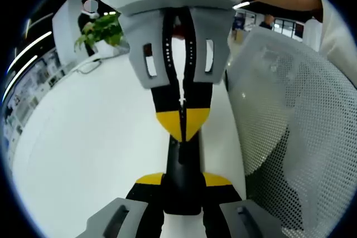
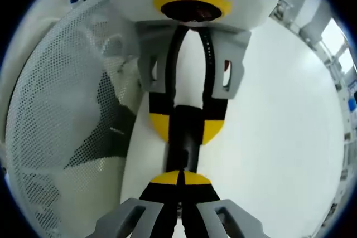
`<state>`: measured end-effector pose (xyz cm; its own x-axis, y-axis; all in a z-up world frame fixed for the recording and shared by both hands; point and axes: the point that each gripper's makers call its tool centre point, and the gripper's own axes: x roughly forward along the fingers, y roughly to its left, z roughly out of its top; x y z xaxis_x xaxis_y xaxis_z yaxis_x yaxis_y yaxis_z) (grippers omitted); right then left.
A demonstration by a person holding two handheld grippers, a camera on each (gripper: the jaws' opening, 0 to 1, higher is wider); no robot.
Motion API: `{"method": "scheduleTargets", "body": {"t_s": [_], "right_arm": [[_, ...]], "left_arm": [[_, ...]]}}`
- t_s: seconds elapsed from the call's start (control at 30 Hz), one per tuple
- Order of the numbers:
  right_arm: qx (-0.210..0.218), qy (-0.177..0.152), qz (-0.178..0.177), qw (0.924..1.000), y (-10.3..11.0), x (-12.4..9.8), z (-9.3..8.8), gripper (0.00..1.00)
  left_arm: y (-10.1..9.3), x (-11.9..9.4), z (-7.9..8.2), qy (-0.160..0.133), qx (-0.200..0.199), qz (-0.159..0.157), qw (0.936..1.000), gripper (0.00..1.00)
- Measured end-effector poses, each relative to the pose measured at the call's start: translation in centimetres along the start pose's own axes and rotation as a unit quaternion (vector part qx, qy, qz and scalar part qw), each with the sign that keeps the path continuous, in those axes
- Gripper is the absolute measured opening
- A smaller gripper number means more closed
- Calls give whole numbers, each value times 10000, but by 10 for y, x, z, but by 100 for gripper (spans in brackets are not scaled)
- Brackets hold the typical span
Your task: Press the specified remote control buttons in sequence, fully releasing each button before pressing the next.
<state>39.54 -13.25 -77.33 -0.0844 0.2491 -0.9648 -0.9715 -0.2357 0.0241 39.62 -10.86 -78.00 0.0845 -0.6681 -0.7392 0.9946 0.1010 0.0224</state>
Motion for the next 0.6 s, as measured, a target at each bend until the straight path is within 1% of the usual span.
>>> {"method": "scheduleTargets", "body": {"t_s": [0.27, 0.6], "right_arm": [[-27, 2, 12, 10000, -2, 2, 1, 0], [54, 4, 60, 10000, -2, 3, 1, 0]], "left_arm": [[1, 0, 0, -9, 0, -22, 10000, 24], [1, 0, 0, -31, -10, -29, 10000, 24]]}}
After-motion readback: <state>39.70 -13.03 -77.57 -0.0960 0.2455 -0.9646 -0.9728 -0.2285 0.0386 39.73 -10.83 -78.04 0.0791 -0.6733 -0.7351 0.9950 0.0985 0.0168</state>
